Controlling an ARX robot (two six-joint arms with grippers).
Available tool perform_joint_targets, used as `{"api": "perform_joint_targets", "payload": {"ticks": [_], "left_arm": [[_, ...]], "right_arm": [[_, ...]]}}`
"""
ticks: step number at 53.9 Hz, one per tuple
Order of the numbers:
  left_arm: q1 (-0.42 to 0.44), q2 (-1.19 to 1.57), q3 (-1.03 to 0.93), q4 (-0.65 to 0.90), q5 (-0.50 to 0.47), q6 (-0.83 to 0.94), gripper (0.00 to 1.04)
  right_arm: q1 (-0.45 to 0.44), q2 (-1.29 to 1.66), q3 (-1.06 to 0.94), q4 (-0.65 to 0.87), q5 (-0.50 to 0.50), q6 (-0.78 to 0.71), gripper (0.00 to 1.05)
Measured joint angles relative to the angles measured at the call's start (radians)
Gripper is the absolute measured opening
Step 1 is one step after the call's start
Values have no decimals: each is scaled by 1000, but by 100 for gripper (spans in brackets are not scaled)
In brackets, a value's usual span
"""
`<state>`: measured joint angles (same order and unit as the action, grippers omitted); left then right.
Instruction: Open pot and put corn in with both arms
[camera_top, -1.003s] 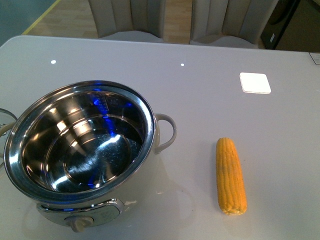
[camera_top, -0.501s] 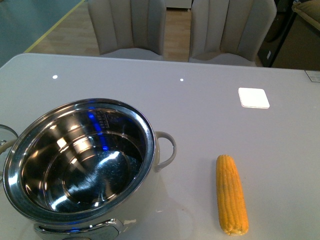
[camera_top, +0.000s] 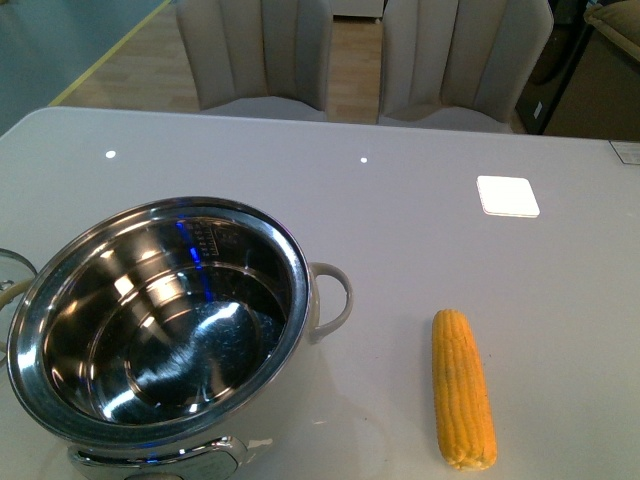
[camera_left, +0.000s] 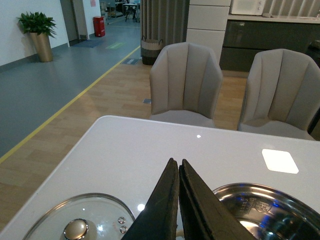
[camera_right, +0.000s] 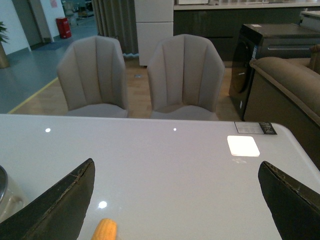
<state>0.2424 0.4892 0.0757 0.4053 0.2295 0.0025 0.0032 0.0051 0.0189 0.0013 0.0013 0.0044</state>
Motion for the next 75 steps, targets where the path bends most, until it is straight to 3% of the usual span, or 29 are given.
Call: {"api": "perform_joint_targets", "payload": {"ticks": [18,21,26,48,53,75], "left_arm": [[-125,-150,-37,-102,-126,0,3],[-192,-173,-63,-93,-211,0,3],[-234,-197,-63,-115,-216,0,3],[-240,-310,-63,-225,-230,0,3],[-240,-454,-63,-394,-230,0,3],[-240,-483,-63,-404,-230,0,3]], "right_arm": [[0,0,0,0,0,0,96],[0,0,0,0,1,0,96],[0,0,0,0,1,0,96],[0,0,0,0,1,0,96],[0,0,0,0,1,0,96],[0,0,0,0,1,0,96]]}}
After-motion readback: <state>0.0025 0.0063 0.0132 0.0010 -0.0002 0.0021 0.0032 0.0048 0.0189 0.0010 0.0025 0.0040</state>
